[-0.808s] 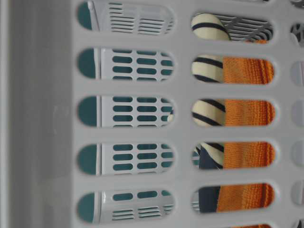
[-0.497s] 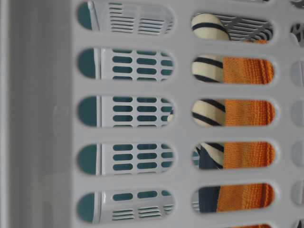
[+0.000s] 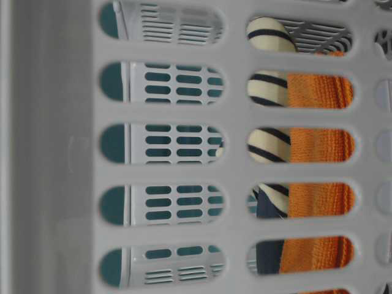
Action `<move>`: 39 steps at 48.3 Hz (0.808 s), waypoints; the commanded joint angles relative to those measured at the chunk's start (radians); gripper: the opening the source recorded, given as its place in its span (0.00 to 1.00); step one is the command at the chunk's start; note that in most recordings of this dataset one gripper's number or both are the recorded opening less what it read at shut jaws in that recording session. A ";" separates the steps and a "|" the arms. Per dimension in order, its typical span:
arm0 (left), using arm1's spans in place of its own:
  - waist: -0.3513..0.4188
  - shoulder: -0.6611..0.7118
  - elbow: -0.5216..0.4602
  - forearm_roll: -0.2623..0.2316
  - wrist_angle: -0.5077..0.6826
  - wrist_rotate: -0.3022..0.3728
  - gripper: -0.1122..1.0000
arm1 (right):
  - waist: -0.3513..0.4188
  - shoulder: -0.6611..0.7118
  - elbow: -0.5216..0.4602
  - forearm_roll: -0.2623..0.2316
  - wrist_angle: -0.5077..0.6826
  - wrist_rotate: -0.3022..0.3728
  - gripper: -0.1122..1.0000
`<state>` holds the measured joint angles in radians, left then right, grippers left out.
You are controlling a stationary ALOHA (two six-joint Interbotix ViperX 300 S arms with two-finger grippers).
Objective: Pick up the orange cloth from the shopping basket with the left arm.
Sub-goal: 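Lower the left gripper into the basket toward the orange cloth, then close the left gripper on the edge of the orange cloth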
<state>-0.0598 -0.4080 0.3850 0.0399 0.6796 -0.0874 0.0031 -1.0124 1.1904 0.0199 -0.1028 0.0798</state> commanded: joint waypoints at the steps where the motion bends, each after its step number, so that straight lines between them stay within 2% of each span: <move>1: -0.008 0.081 -0.107 0.005 0.086 0.003 0.10 | 0.002 -0.017 -0.025 0.003 0.003 -0.003 0.09; 10: -0.008 0.201 -0.215 0.005 0.172 0.002 0.10 | 0.002 -0.060 -0.037 0.002 0.075 -0.003 0.09; 18: -0.009 0.265 -0.264 0.005 0.193 0.002 0.11 | 0.002 -0.077 -0.041 0.000 0.133 -0.003 0.09; 21: -0.009 0.288 -0.275 0.005 0.204 0.000 0.15 | 0.002 -0.078 -0.043 0.002 0.137 -0.003 0.09; 25: -0.012 0.314 -0.282 0.005 0.218 -0.002 0.31 | 0.002 -0.078 -0.041 0.002 0.137 -0.003 0.09; 34: -0.046 0.377 -0.304 0.005 0.213 -0.003 0.80 | 0.003 -0.080 -0.041 0.002 0.140 -0.003 0.09; 37: -0.051 0.400 -0.308 0.005 0.213 -0.008 0.89 | 0.002 -0.078 -0.040 0.002 0.141 -0.003 0.09; 39: -0.054 0.416 -0.313 0.005 0.213 -0.008 0.91 | 0.003 -0.080 -0.040 0.000 0.141 -0.003 0.09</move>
<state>-0.1058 -0.0031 0.0982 0.0414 0.8989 -0.0936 0.0046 -1.0983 1.1704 0.0184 0.0430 0.0782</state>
